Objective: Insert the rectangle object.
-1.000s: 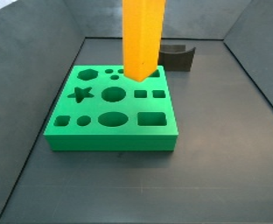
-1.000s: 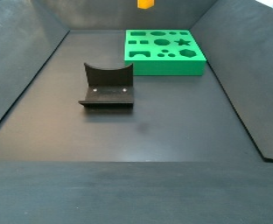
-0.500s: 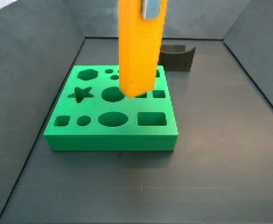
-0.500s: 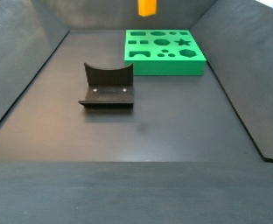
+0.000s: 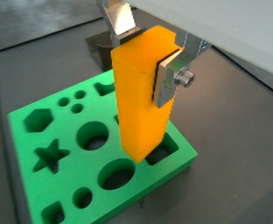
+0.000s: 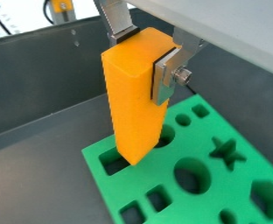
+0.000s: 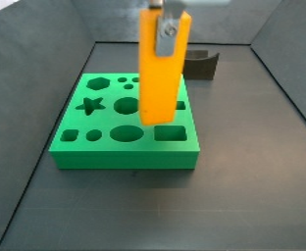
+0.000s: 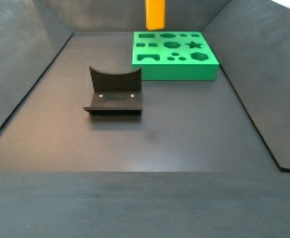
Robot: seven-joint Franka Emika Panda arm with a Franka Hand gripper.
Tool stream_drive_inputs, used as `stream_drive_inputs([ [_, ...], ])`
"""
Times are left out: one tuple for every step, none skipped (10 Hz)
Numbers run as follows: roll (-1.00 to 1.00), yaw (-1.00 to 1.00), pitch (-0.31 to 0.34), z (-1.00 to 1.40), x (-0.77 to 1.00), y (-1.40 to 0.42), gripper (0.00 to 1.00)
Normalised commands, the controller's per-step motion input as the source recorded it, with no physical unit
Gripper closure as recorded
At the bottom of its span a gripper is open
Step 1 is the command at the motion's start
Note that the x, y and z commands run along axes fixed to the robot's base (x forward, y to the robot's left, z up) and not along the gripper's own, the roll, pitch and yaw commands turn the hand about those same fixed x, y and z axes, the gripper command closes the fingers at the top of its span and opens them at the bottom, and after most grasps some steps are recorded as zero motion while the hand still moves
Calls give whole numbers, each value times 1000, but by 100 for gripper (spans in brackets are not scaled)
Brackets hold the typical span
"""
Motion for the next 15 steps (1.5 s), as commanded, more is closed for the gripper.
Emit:
stream_drive_inputs([
  [-21,-540,0,-174,580,-20,100],
  [-37,-549,0,-134,563,-9,100],
  [-59,-634,0,-80,463,0,100],
  [0,-803,0,-63,217,0,100],
  [24,-469,13,-3,40,-29,100],
  [-33,0,-91,-34,-71,14,100],
  [0,0,-73,-89,-86,0,100],
  [0,51,-80,-269,-120,0,100],
  [-46,106,-59,-289,-120,0,100],
  [-60,57,-51,-283,-123,0,100],
  [-96,29,-29,-203,-23,-37,100],
  [-93,0,-3,-171,0,-37,100],
  [-80,0,0,-146,-6,-49,100],
  [-49,0,0,-100,-220,-37,100],
  [-50,-94,3,-191,-163,-166,100],
])
